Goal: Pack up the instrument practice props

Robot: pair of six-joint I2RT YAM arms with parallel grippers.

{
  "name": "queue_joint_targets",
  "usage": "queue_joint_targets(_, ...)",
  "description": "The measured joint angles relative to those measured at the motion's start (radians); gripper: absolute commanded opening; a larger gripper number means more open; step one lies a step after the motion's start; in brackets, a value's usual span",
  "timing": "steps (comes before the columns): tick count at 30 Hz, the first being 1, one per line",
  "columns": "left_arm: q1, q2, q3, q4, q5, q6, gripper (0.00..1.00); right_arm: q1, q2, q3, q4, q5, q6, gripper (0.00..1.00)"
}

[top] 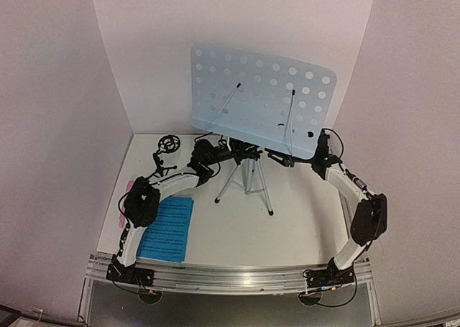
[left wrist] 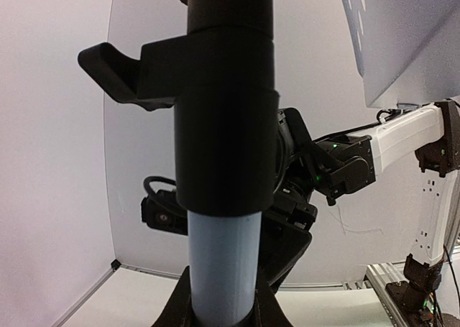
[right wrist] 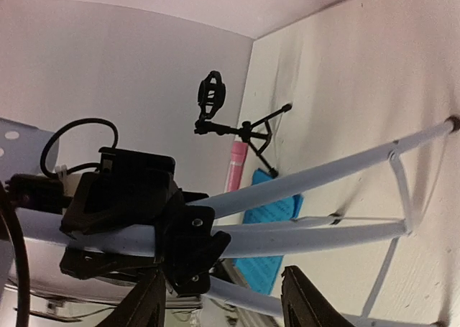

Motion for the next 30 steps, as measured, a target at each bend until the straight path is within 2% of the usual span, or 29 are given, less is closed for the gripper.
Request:
queue_joint_targets(6, 0.0, 0.0, 0.0, 0.0, 0.0, -0.001, 0.0, 0.007, 0.041, 0.084, -0.032, -0.08, 0.282, 0.4)
queue_joint_targets(11, 0.0, 0.0, 0.0, 0.0, -0.001, -0.001, 0.0, 0.018, 0.07, 0.14, -0.029, -0.111, 0.38, 0.37)
queue_joint_targets(19, 0.0, 0.0, 0.0, 0.0, 0.0, -0.001, 0.0, 0.021, 0.106, 0.135, -0.032, -0.127, 0.442, 0.34)
queue_joint_targets(26, 0.0, 0.0, 0.0, 0.001, -0.001, -0.001, 0.0, 0.028, 0.109, 0.12, -0.04, -0.148, 0.456, 0.02)
queue_joint_targets(30, 0.0, 0.0, 0.0, 0.001, -0.003, -0.002, 0.0, 0.027, 0.115, 0.12, -0.036, -0.165, 0.445, 0.0)
